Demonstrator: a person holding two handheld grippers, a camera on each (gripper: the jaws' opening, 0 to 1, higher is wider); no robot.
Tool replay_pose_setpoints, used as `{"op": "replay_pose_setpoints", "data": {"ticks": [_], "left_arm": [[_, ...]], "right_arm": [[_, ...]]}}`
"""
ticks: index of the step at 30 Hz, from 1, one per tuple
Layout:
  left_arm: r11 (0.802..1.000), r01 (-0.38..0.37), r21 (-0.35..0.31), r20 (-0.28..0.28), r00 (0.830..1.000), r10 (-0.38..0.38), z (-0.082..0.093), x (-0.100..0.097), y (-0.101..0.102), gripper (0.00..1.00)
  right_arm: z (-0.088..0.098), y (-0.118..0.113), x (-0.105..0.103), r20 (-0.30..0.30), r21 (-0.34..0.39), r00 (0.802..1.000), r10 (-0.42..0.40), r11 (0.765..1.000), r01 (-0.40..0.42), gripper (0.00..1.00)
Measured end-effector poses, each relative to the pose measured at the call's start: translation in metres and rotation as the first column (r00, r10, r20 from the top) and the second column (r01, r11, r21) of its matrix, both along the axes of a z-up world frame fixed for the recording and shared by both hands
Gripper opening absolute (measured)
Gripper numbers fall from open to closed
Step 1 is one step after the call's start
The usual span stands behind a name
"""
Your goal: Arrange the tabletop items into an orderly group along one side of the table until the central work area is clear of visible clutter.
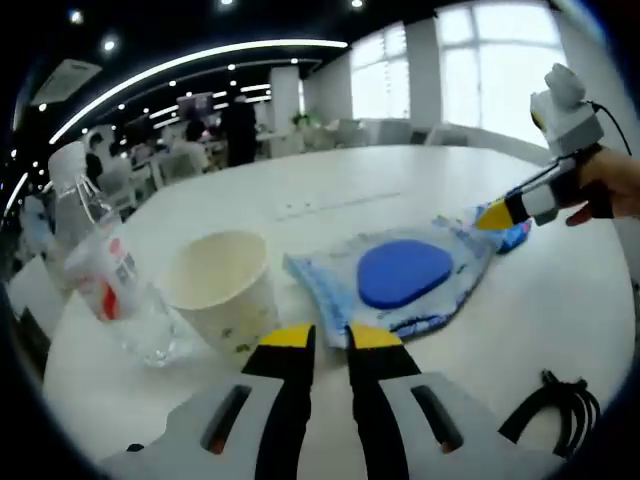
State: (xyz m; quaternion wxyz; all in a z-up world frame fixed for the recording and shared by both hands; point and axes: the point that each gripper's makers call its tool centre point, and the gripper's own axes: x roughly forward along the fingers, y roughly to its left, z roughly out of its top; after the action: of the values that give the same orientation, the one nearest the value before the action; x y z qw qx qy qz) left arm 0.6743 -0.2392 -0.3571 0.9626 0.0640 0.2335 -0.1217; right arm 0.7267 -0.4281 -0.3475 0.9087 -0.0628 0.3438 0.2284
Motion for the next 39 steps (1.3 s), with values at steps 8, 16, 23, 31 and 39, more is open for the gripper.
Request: {"op": "replay_pose_setpoints", "data": {"ticks": [8,16,23,31,39], "left_arm": [[1.000,0.017,-0.020,-0.023,1.000,-0.017,0.019,-0.018,0.006,0.30],[0.999,0.026,-0.033,0.017,1.000,-0.026,0.048,-0.034,0.009,0.47],[0.998,0.043,-0.054,0.024,0.999,-0.042,0.061,-0.050,0.007,0.60],[0.996,0.066,-0.058,0.064,0.996,-0.063,0.081,-0.071,0.008,0.85],[0.993,0.107,-0.039,0.084,0.991,-0.104,0.099,-0.094,0.013,0.99]], "right_arm": [[0.024,0.023,-0.032,0.015,0.041,0.993,0.118,0.992,-0.118,0.46],[0.035,0.051,-0.078,-0.001,0.076,0.964,0.265,0.962,-0.264,0.67],[0.035,0.069,-0.114,-0.031,0.116,0.949,0.312,0.945,-0.307,0.81],[0.016,0.077,-0.146,-0.082,0.099,0.932,0.354,0.933,-0.346,0.82],[-0.013,0.072,-0.169,-0.169,0.060,0.926,0.336,0.942,-0.331,0.79]]}}
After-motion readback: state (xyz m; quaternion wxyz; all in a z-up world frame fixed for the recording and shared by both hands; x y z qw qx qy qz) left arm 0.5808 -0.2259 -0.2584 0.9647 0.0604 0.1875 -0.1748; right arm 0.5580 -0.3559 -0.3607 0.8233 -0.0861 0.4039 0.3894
